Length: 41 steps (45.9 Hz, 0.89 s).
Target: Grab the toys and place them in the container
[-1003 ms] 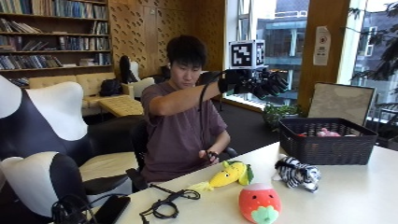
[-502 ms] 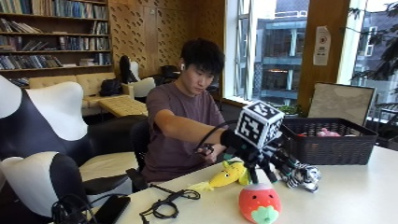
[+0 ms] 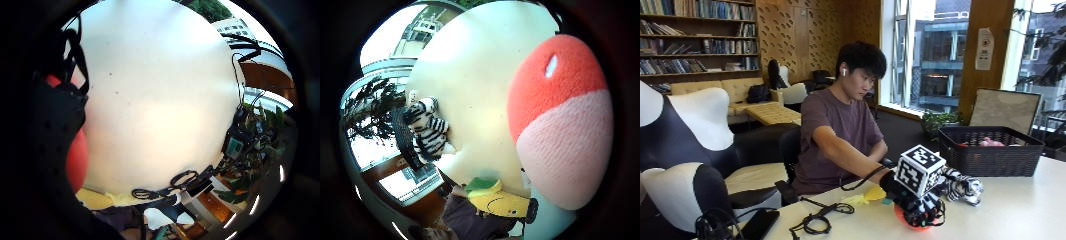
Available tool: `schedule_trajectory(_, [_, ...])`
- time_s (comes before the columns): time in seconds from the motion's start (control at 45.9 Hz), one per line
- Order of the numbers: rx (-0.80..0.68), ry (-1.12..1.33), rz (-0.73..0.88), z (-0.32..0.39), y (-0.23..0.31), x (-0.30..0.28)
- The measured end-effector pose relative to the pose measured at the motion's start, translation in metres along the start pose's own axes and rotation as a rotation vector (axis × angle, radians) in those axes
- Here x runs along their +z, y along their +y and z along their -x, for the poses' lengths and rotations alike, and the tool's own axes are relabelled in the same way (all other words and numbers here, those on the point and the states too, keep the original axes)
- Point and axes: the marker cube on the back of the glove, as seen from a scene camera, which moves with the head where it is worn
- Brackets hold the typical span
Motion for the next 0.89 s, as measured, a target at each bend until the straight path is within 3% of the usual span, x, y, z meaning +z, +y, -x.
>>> schedule_trajectory(0.109, [-0.042, 0.001, -0.053, 0.028, 0.008, -0.036])
schedule_trajectory(0.393, [-0.165, 0.106, -0.249, 0.157, 0.053, -0.198])
schedule_trajectory(0.545, [-0.421, 0.067, -0.313, 0.278, 0.092, -0.25])
schedule_trajectory(0.632, [-0.366, 0.088, -0.343, 0.34, 0.097, -0.26])
schedule_trajectory(0.85, [-0.622, 0.08, -0.238, 0.499, 0.119, -0.203])
schedule_trajectory(0.894, [-0.613, 0.08, -0.206, 0.52, 0.118, -0.185])
